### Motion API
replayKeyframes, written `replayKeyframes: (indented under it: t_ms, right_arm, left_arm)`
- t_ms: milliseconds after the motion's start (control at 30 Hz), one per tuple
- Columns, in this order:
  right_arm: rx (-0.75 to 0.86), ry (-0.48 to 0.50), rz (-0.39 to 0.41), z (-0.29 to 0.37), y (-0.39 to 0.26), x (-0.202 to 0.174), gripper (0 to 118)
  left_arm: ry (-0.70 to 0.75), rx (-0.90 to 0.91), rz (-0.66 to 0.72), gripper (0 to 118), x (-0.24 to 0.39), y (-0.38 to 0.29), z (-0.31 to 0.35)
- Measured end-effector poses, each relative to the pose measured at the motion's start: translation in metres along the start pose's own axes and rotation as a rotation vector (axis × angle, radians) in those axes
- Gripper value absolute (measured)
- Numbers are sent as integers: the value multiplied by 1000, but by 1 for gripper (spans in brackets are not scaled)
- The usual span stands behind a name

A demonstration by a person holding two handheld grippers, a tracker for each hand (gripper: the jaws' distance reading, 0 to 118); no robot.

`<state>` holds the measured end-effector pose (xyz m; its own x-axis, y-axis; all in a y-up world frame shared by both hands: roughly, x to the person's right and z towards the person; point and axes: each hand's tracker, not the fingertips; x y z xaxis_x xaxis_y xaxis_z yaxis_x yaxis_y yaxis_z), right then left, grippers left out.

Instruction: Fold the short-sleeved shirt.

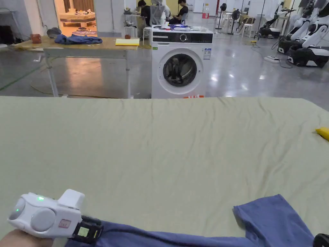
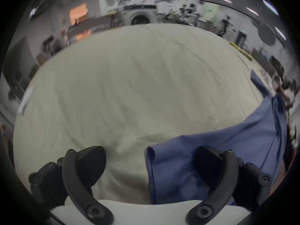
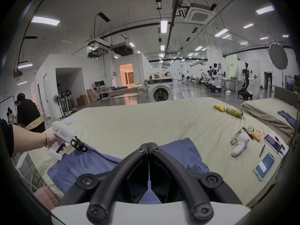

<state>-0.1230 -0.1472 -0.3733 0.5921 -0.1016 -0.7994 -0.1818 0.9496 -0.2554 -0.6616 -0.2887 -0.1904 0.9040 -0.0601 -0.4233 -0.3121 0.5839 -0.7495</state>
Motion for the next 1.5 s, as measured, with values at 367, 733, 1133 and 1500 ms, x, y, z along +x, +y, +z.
replayKeyframes:
  t_ms: [367,733,1133,1500]
  right_arm:
    - [-321,-25,-173,-137,22,104,26]
    - [-776,-185,-188,-270,-27,183,97]
    - [-549,-150,26,-235,24,154,0]
    - [-400,-192,-97,-218,57,149,0]
  left_arm:
    - [-56,268,65,0,42,-1,83]
    - [-64,248,147,0,42,-1,120]
    - [0,243,262,0,28,7,104]
    - [37,384,250,0,31,17,146]
